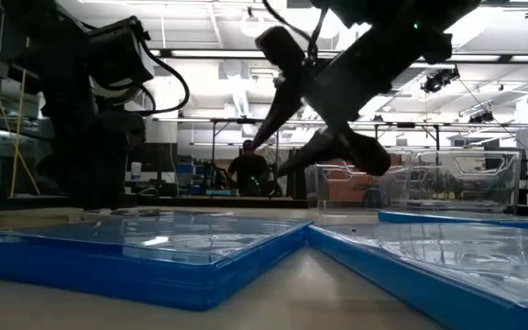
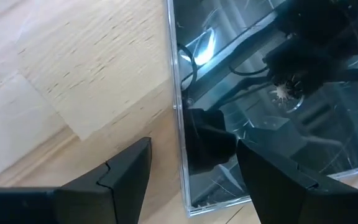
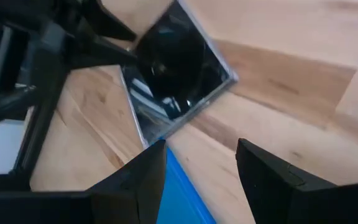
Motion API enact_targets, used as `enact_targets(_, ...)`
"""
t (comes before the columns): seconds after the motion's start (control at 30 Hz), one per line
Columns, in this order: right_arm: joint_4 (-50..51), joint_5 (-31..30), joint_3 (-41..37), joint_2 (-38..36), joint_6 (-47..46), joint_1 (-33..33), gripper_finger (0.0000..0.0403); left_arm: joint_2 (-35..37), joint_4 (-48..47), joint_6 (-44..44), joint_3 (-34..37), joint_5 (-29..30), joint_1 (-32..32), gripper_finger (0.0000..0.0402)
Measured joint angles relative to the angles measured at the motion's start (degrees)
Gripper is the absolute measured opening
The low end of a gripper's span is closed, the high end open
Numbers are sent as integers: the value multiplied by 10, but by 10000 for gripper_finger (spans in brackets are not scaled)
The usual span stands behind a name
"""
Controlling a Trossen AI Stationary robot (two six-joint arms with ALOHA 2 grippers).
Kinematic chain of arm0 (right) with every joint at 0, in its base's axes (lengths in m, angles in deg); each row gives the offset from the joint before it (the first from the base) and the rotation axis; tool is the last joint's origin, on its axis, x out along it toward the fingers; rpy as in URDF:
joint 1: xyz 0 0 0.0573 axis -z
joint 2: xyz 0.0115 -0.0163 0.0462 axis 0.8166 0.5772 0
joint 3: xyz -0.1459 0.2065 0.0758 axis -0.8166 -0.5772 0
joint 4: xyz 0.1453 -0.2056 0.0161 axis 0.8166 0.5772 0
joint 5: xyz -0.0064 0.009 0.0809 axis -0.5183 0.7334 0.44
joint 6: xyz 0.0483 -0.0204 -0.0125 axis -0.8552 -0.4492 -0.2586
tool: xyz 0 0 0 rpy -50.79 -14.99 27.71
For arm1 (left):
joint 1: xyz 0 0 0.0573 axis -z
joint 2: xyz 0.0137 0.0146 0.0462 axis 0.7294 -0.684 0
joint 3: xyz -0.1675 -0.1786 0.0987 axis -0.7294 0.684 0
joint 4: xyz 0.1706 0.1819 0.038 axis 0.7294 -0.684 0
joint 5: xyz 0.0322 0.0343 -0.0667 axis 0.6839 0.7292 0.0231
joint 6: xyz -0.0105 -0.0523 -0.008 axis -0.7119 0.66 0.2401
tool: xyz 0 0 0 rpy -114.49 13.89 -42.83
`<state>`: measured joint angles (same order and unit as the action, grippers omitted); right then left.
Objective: Pick & place jewel cases by type
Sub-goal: Put the black CD case into the right transparent bin
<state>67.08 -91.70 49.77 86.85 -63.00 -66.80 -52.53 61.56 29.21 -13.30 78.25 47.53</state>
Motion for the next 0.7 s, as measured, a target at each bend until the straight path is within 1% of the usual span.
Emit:
enact_targets(0.27, -2, 23, 0, 4, -26, 4, 186, -2, 43, -9, 1, -38, 1, 236)
enact_targets(0.47, 4, 23, 0, 4, -60, 6, 216, -20, 71, -9, 1, -36, 1, 236)
enact_targets(0.57, 10, 24, 0, 4, -76, 9, 231, -38, 81, -9, 0, -45, 1, 236)
enact_targets(0.7, 15, 18, 0, 4, -111, 9, 244, -50, 91, -10, -1, -42, 15, 236)
